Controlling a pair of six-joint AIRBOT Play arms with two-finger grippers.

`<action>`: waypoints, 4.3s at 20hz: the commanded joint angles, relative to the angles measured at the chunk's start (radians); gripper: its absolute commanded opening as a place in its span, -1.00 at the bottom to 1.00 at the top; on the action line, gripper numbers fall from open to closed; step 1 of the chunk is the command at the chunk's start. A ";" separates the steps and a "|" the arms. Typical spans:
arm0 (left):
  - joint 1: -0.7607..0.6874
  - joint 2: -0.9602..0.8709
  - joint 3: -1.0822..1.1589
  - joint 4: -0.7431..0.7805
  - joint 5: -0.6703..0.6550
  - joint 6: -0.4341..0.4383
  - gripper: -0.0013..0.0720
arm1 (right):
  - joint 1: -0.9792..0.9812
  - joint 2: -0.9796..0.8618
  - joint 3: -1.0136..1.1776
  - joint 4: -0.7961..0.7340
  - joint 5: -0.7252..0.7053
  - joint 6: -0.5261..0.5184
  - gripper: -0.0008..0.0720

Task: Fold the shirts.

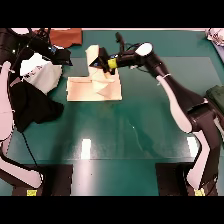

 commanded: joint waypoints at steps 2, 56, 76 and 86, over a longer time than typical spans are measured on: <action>0.011 0.023 -0.002 0.017 -0.040 -0.028 -0.59 | 0.094 -0.080 0.006 0.206 -0.134 -0.110 -0.93; 0.010 0.132 -0.003 -0.192 -0.190 -0.125 -0.60 | -0.873 0.477 -0.018 -0.742 0.341 0.211 -0.94; 0.010 0.132 -0.002 -0.202 -0.234 -0.150 -0.59 | -1.402 0.540 -0.018 -0.665 0.457 0.071 -0.94; 0.010 0.132 -0.003 -0.208 -0.239 -0.150 -0.59 | -1.558 0.562 -0.087 -0.689 0.495 -0.035 -0.94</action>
